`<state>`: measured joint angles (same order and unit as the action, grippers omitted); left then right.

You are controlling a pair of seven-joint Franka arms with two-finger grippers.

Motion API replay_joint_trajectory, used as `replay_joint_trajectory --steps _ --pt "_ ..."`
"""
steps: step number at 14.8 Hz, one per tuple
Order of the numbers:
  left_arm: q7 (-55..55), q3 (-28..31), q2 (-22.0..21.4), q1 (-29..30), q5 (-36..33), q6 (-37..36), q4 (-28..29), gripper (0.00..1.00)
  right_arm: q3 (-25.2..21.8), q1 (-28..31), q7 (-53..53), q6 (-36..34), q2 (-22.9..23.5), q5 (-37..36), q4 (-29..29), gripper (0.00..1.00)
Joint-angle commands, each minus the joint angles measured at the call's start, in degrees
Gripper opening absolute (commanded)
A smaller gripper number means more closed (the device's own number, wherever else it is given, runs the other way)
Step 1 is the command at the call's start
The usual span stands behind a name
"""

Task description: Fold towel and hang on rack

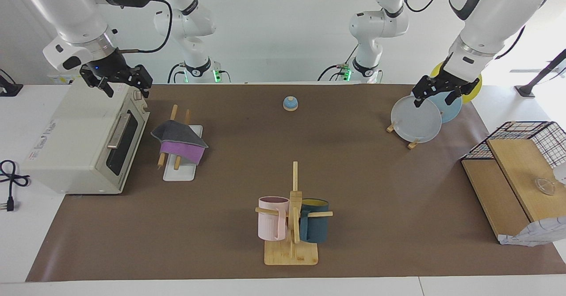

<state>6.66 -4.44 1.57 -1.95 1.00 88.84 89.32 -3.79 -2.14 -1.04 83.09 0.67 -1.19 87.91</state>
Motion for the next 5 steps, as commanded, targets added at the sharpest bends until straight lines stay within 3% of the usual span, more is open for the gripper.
replay_joint_trajectory --steps 1,5 --pt "-0.4 0.5 -0.8 -0.2 0.2 -0.9 0.5 1.0 0.3 0.3 -0.6 -1.7 0.8 0.9 -1.8 1.0" --pt "-0.4 0.5 -0.8 -0.1 0.2 -0.9 0.5 1.0 0.3 0.1 -0.6 -1.5 0.8 0.4 -1.8 1.0"
